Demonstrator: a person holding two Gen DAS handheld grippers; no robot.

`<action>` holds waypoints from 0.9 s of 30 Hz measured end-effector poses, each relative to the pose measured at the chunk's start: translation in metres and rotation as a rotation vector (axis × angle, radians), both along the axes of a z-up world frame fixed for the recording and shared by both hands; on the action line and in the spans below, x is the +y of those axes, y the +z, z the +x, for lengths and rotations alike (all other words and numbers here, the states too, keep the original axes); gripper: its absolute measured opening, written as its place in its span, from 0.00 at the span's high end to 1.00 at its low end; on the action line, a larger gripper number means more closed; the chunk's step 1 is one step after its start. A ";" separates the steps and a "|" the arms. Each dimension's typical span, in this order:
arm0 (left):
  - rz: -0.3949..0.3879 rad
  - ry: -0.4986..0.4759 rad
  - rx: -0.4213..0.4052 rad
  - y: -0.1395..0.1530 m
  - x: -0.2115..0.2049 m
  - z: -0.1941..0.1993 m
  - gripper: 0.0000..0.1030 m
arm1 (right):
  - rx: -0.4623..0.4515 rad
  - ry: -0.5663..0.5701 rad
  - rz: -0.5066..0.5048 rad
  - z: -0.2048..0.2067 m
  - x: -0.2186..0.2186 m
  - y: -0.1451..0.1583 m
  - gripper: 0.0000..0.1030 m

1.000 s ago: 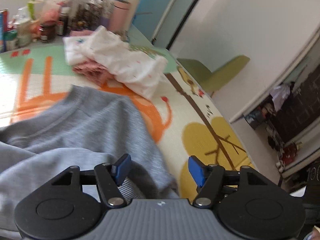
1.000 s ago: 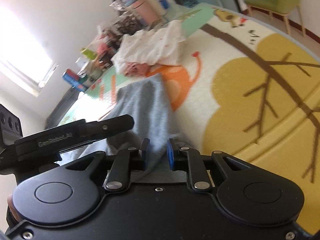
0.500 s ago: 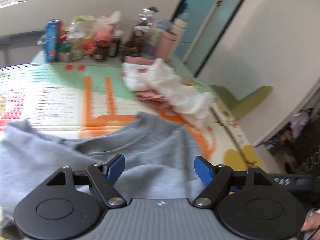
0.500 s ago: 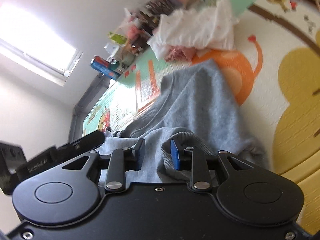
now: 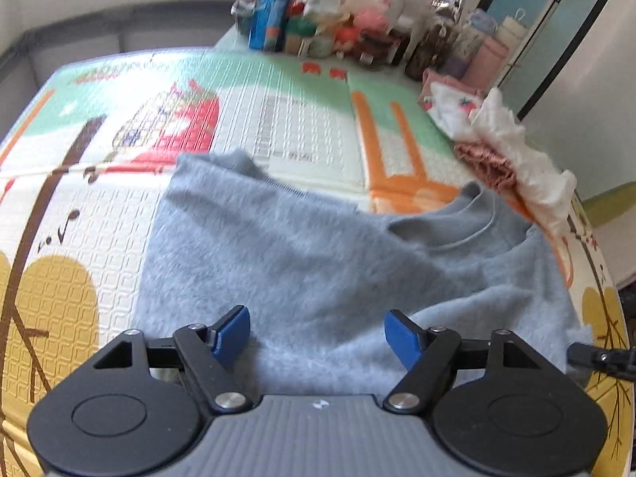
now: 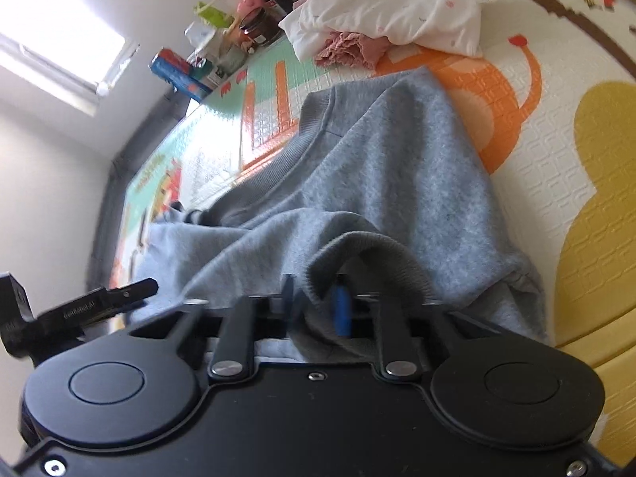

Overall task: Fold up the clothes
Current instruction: 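Pinch the ribbed cuff of the laid sleeve with the right gripper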

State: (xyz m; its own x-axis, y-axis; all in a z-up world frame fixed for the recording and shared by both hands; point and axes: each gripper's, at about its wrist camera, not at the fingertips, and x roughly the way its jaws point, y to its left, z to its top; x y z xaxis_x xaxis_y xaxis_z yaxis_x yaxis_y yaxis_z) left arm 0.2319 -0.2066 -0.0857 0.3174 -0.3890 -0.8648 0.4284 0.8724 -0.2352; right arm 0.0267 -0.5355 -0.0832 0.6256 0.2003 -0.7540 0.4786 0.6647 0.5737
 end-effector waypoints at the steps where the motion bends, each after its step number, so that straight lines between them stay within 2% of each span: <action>1: 0.003 -0.002 0.008 -0.002 0.002 0.002 0.29 | -0.001 0.002 -0.007 -0.002 0.001 0.001 0.92; 8: 0.068 -0.039 0.011 -0.009 0.001 -0.004 0.32 | 0.038 0.037 -0.087 -0.028 0.000 0.012 0.94; 15: 0.081 -0.042 0.031 -0.018 0.008 -0.009 0.32 | 0.148 0.017 -0.106 -0.051 -0.008 -0.014 0.94; 19: 0.077 -0.039 0.030 -0.018 0.010 -0.010 0.32 | 0.154 -0.011 -0.095 -0.057 -0.013 -0.024 0.94; 22: 0.088 -0.051 0.021 -0.016 0.007 -0.013 0.32 | 0.089 -0.057 -0.065 -0.065 -0.021 -0.016 0.85; 24: 0.087 -0.058 0.019 -0.014 0.005 -0.015 0.29 | 0.049 -0.082 -0.065 -0.067 -0.026 -0.008 0.70; 27: 0.084 -0.062 0.019 -0.013 0.006 -0.016 0.28 | 0.037 -0.099 -0.061 -0.058 -0.034 -0.003 0.68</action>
